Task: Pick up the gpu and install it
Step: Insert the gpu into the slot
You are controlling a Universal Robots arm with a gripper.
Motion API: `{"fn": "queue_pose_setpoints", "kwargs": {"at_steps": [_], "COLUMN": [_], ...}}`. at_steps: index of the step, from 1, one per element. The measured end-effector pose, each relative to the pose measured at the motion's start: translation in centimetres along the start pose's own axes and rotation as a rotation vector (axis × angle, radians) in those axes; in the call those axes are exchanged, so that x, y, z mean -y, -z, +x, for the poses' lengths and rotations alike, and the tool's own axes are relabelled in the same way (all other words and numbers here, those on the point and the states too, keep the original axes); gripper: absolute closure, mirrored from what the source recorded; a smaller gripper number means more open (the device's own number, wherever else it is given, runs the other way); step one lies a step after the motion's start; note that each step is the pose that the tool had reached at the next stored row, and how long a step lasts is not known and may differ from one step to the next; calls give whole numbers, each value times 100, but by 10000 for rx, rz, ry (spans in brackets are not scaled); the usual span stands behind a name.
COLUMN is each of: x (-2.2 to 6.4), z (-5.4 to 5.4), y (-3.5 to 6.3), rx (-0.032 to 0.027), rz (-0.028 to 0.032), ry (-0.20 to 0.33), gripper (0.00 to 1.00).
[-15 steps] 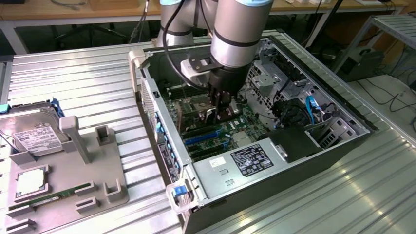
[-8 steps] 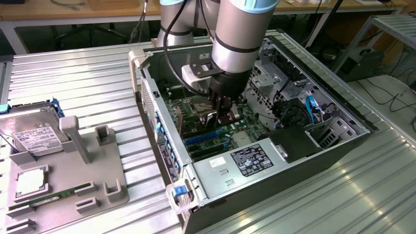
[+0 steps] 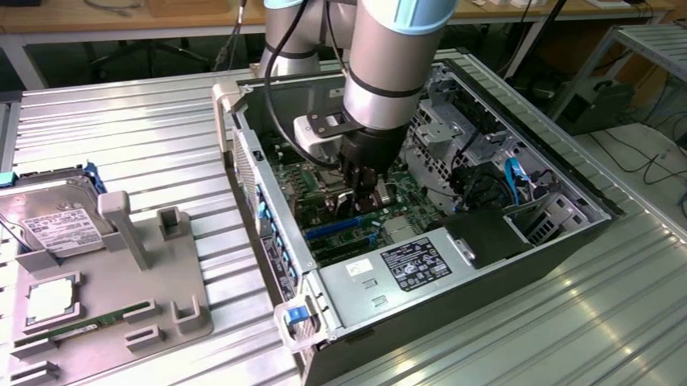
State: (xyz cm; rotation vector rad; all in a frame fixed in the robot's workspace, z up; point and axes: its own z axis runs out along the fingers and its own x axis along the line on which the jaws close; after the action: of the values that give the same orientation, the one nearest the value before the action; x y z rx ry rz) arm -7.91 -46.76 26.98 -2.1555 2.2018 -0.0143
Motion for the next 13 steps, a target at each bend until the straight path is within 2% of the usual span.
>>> {"fn": "queue_pose_setpoints", "kwargs": {"at_steps": [13], "x": [-34], "z": [8], "y": [-77], "rx": [13], "rz": [-23], "ry": [-5], "gripper": [72]}}
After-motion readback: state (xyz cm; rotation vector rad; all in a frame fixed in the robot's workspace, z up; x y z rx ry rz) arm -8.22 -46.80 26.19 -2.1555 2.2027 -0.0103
